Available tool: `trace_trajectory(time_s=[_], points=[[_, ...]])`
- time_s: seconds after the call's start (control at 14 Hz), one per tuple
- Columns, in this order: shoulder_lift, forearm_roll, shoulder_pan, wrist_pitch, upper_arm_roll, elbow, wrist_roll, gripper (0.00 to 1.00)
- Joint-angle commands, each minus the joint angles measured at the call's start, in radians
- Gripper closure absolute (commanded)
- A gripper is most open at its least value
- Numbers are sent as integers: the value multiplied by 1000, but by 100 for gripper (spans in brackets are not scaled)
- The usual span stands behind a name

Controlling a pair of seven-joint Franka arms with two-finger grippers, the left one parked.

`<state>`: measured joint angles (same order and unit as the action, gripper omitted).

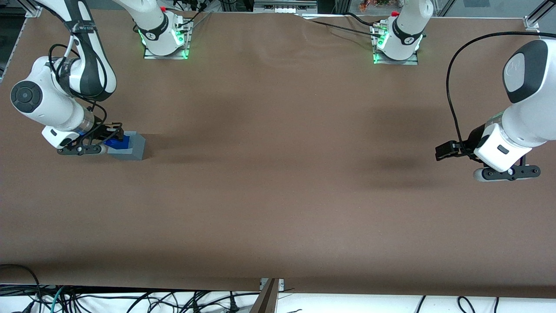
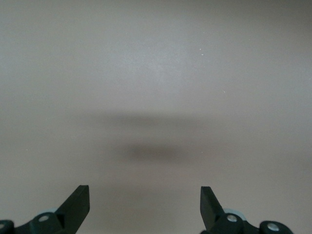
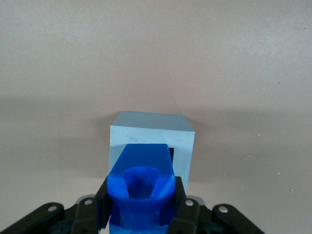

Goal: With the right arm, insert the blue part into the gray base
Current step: 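Lower and press the blue part down into the gray base hole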

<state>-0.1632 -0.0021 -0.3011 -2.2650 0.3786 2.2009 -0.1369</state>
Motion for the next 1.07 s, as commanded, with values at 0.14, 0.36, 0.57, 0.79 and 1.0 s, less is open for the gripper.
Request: trace_trajectory(time_s=[0.14, 0.36, 0.57, 0.79, 1.0], points=[[-10, 21, 0, -21, 2, 31, -10, 87], [-9, 21, 0, -14, 3, 31, -10, 87], [-6, 21, 0, -10, 3, 31, -10, 87], [-6, 21, 0, -10, 3, 31, -10, 87], [-7, 21, 2, -11, 5, 31, -10, 86]])
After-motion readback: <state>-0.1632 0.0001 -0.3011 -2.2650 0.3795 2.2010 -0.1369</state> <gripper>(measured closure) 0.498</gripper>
